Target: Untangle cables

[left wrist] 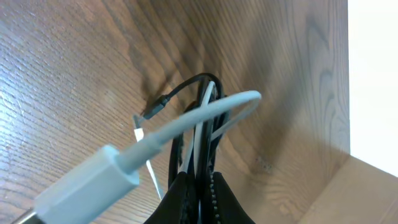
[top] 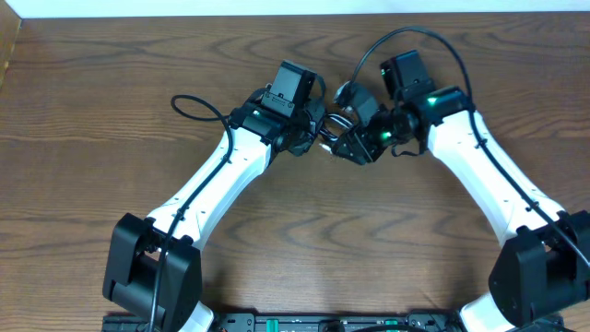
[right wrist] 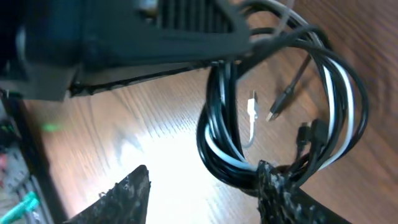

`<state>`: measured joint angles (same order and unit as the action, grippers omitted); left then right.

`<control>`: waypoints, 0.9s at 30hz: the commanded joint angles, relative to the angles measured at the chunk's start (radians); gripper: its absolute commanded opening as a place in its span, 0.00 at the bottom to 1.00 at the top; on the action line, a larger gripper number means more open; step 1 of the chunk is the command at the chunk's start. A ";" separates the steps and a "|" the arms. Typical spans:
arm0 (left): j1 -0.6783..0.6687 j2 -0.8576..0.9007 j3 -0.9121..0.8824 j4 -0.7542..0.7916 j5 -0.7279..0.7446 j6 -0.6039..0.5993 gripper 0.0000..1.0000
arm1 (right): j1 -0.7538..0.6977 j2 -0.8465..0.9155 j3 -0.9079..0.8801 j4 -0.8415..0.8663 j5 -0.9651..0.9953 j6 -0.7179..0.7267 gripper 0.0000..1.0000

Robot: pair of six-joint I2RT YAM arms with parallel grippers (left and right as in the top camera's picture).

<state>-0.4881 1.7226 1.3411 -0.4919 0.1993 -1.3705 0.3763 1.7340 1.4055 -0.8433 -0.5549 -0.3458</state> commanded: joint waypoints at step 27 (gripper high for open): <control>0.089 0.003 0.004 -0.010 0.372 0.039 0.08 | 0.018 0.024 0.006 0.069 0.077 -0.011 0.01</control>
<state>-0.4053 1.7226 1.3411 -0.4870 0.5404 -1.3453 0.3935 1.7477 1.4052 -0.7891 -0.4740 -0.4259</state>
